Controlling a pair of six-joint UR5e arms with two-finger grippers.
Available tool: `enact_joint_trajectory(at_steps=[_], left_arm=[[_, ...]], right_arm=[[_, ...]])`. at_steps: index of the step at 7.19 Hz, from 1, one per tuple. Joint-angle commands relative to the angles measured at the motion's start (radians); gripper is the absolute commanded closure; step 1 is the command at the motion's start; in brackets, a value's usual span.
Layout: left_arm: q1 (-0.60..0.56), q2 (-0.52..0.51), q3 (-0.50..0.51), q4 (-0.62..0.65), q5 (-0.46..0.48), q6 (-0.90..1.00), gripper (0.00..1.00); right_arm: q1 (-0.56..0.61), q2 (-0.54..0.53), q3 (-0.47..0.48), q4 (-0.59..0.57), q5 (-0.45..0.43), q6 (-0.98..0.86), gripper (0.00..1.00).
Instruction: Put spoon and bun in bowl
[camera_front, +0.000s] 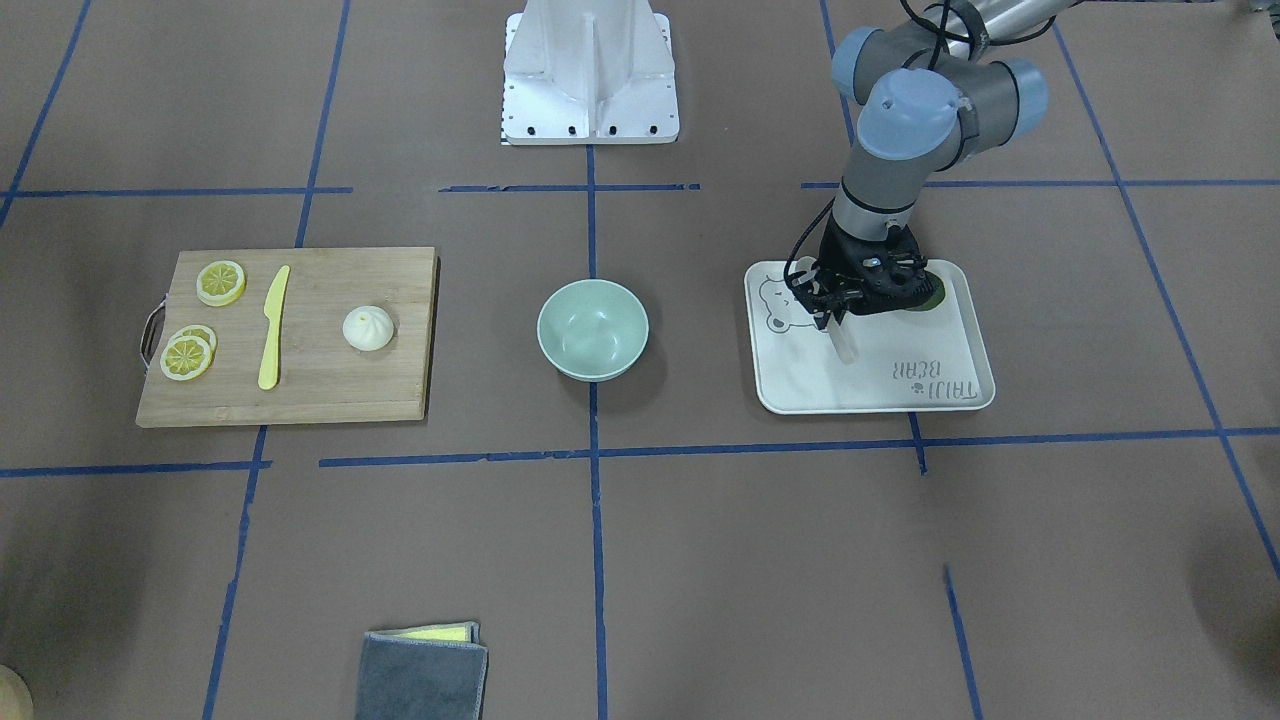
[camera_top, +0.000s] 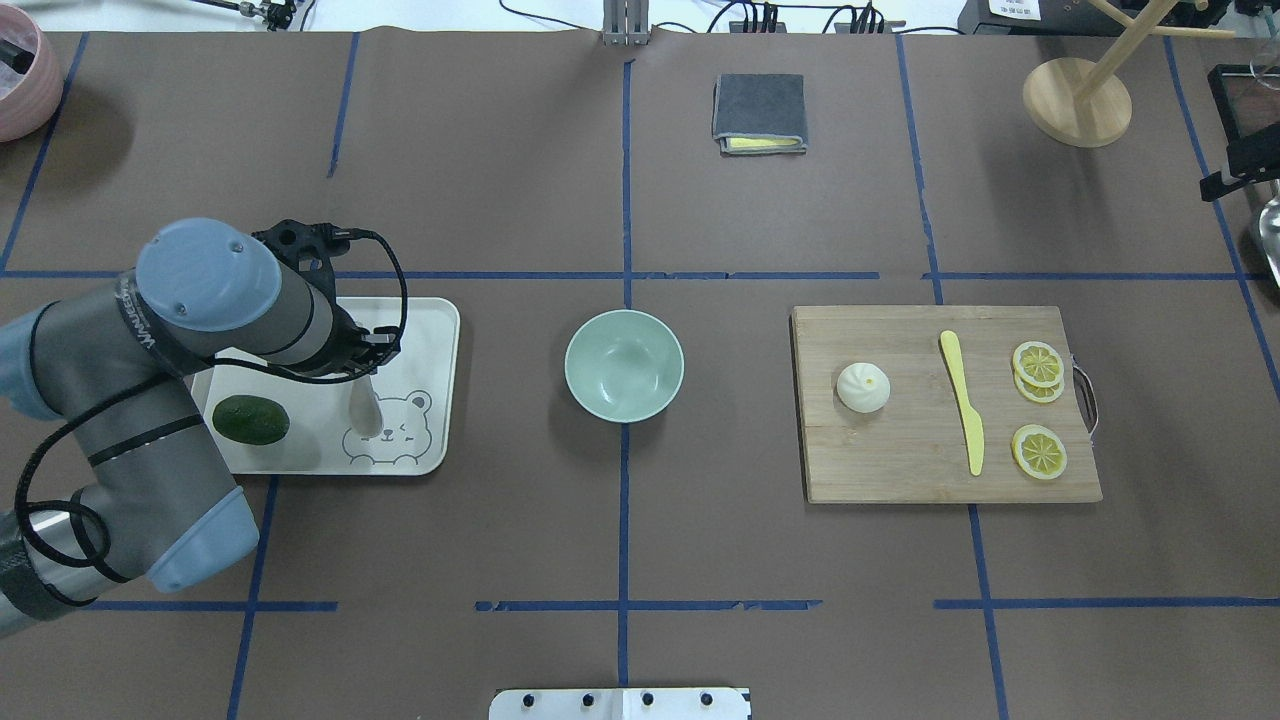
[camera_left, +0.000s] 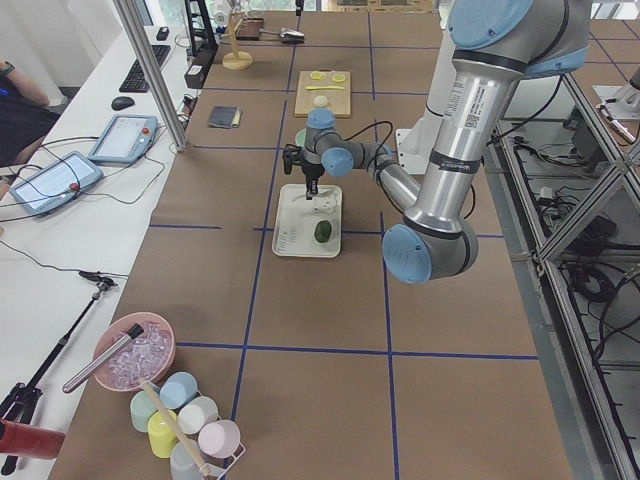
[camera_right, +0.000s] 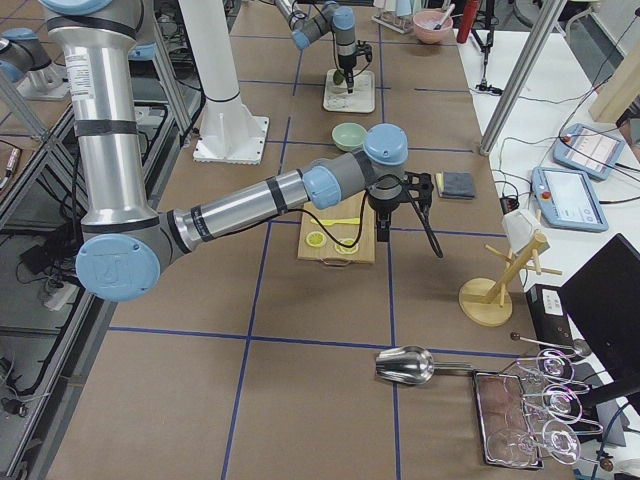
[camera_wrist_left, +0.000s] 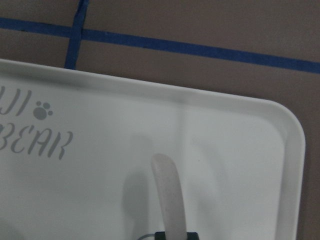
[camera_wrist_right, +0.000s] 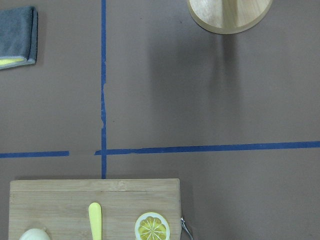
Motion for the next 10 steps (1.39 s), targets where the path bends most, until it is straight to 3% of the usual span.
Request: enact_joint_trajectory(at_steps=[1, 3, 5, 7, 10], left_arm=[[-0.043, -0.047, -0.068, 0.086, -0.007, 0.005, 1.0], [-0.034, -0.165, -0.034, 0.106, -0.012, -0.074, 1.0], [-0.028, -0.289, 0.067, 0.093, -0.012, -0.175, 1.0], [-0.008, -0.328, 0.145, -0.023, -0.012, -0.267, 1.0], [0.041, -0.404, 0.344, -0.249, -0.004, -0.364, 1.0]], right_arm=[[-0.086, 0.018, 0.001, 0.054, -0.045, 0.106, 0.0], [-0.224, 0.012, 0.001, 0.199, -0.156, 0.302, 0.0], [-0.356, 0.009, 0.001, 0.295, -0.281, 0.43, 0.0], [-0.473, 0.019, 0.016, 0.295, -0.382, 0.505, 0.0], [-0.513, 0.041, 0.027, 0.295, -0.398, 0.509, 0.0]])
